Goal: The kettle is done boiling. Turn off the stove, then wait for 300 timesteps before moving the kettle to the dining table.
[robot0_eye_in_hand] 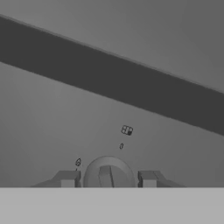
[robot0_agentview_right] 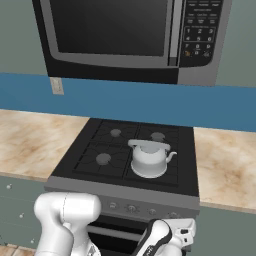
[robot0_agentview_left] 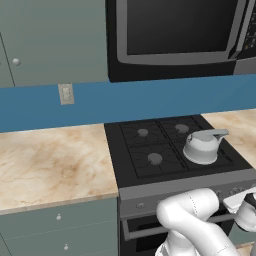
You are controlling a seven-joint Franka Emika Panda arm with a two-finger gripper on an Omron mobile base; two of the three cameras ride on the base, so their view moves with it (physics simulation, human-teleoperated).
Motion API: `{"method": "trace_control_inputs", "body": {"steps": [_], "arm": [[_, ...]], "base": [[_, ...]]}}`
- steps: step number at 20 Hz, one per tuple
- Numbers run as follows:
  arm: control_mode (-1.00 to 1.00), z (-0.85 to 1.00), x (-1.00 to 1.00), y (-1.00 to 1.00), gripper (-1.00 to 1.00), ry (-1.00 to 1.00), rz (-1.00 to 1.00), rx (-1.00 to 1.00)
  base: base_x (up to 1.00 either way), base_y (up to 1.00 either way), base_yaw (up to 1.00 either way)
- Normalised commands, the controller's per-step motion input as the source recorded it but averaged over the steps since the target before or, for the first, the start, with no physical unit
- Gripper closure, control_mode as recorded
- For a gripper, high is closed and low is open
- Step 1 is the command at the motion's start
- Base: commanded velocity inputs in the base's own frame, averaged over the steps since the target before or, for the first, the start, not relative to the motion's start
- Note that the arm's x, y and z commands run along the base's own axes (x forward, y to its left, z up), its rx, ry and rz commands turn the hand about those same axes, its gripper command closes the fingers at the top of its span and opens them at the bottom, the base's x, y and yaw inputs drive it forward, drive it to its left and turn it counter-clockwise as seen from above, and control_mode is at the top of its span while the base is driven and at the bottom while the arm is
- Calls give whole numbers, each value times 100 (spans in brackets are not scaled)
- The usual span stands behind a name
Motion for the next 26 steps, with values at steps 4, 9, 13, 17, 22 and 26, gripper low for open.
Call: {"method": "trace_control_inputs", "body": {"steps": [4,9,13,17,22,26], "arm": [[-100,-24,0,0,100,1,0,14],[-100,-21,0,0,100,0,0,13],[-100,-18,0,0,100,0,-1,16],[-100,-14,0,6,100,0,-3,17],[-100,-12,0,11,100,0,-4,19],[-100,-8,0,13,100,0,-4,21]], "base": [[0,0,0],[0,0,0],[0,0,0],[0,0,0],[0,0,0],[0,0,0]]}}
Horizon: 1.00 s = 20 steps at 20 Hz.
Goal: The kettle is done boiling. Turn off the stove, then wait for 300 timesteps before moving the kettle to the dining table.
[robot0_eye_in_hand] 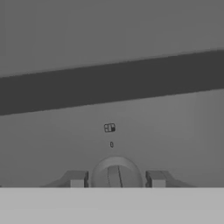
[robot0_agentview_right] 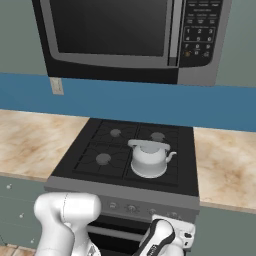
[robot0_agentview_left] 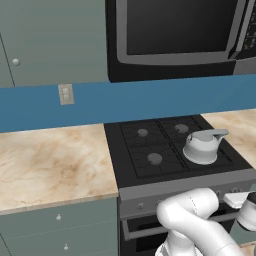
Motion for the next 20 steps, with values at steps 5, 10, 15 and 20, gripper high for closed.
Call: {"method": "trace_control_inputs", "body": {"steps": [5,10,15,20], "arm": [[-100,-13,0,16,100,0,-2,16],[-100,-17,0,25,100,0,-3,16],[-100,-21,0,20,100,0,-3,22],[-100,-19,0,18,100,0,-3,20]], "base": [[0,0,0],[0,0,0],[0,0,0],[0,0,0]]}}
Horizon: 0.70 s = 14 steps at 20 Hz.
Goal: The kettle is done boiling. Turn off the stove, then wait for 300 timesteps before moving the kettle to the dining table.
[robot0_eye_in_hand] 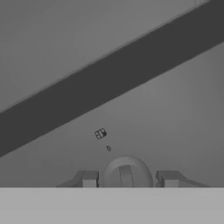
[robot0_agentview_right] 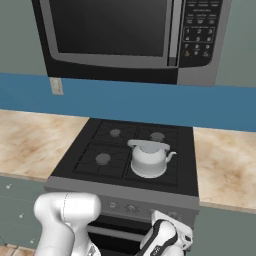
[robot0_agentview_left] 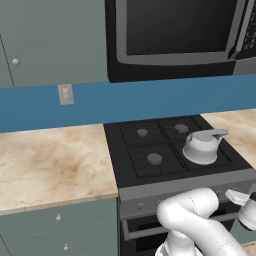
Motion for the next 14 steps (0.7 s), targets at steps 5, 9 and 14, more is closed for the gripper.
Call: {"method": "trace_control_inputs", "body": {"steps": [5,9,14], "arm": [[-100,-18,-1,19,100,0,-2,19],[-100,-13,0,20,100,0,-3,20],[-100,-16,0,22,100,0,-2,21]], "base": [[0,0,0],[0,0,0],[0,0,0]]}}
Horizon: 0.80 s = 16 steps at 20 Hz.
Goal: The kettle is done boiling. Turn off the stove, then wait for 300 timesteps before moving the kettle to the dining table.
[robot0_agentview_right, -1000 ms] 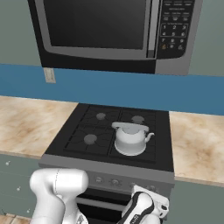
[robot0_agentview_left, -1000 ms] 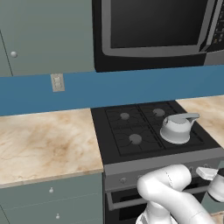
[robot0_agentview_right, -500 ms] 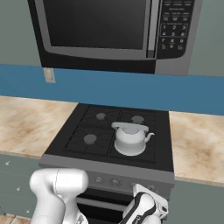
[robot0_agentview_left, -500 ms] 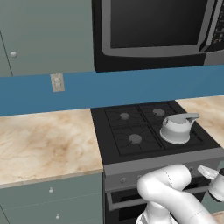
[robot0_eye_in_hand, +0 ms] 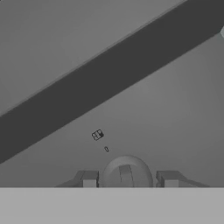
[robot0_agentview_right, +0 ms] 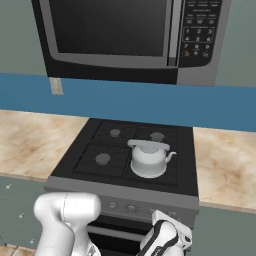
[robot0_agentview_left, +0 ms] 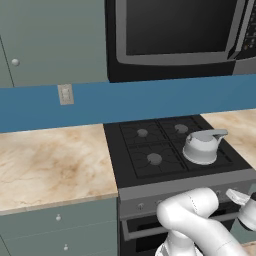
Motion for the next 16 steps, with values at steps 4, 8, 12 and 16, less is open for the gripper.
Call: {"method": "trace_control_inputs", "body": {"steps": [4,8,12,16], "arm": [[-100,-11,0,7,100,0,0,19],[-100,0,0,0,100,6,0,20],[-100,0,0,2,100,10,0,21],[-100,0,0,0,100,10,2,26]], "base": [[0,0,0],[0,0,0],[0,0,0],[0,0,0]]}}
